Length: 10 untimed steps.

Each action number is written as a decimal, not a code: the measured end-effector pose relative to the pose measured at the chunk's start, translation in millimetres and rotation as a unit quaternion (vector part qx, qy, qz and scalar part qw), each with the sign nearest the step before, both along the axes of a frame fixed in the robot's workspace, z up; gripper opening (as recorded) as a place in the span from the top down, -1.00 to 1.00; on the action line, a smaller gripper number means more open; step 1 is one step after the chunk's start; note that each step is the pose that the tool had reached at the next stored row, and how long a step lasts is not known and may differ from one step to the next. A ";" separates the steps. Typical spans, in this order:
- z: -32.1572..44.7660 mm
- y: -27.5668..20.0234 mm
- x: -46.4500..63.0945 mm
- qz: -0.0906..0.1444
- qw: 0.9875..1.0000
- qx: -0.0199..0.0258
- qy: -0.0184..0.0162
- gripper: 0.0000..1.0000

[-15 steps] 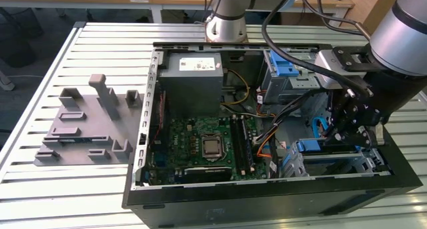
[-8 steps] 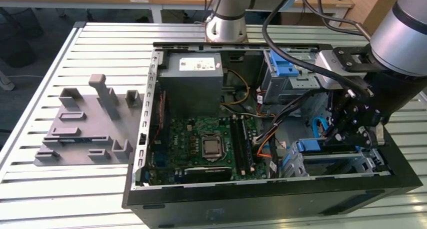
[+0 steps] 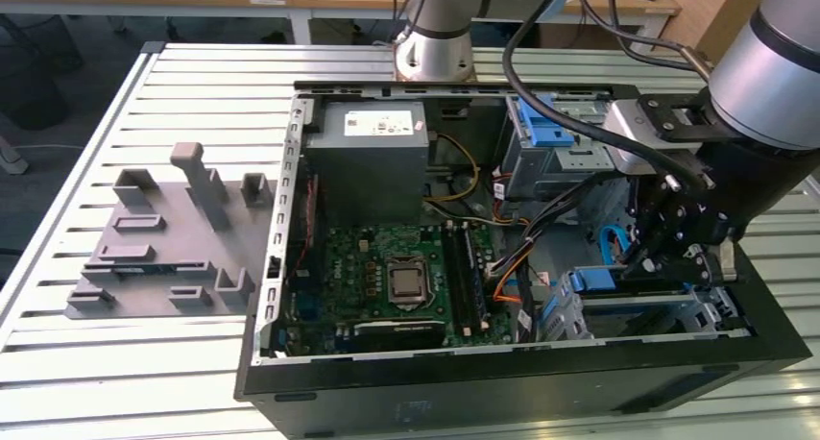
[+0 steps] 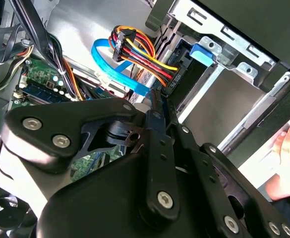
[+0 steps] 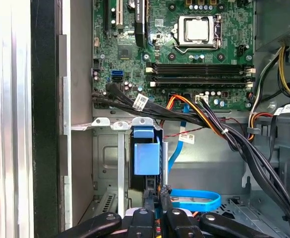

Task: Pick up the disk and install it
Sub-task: 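Insert the second disk wire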

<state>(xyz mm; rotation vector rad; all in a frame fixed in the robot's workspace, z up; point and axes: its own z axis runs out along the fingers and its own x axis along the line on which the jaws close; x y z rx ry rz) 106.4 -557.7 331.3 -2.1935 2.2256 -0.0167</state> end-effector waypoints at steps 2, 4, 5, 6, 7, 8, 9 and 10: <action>-0.3 0.0 0.0 0.000 1.000 0.000 0.000 0.68; -0.6 0.0 0.0 0.000 1.000 0.000 0.000 0.68; -0.9 0.0 0.0 0.000 1.000 0.000 0.000 0.68; -1.3 0.0 0.0 0.000 1.000 0.000 0.000 0.68; -1.6 0.0 0.0 0.000 1.000 0.000 0.000 0.68; -1.8 0.0 0.0 0.000 1.000 0.000 0.000 0.68; -1.9 0.0 0.0 0.000 1.000 0.000 0.000 0.68; -2.0 0.0 0.0 0.000 1.000 0.000 0.000 0.68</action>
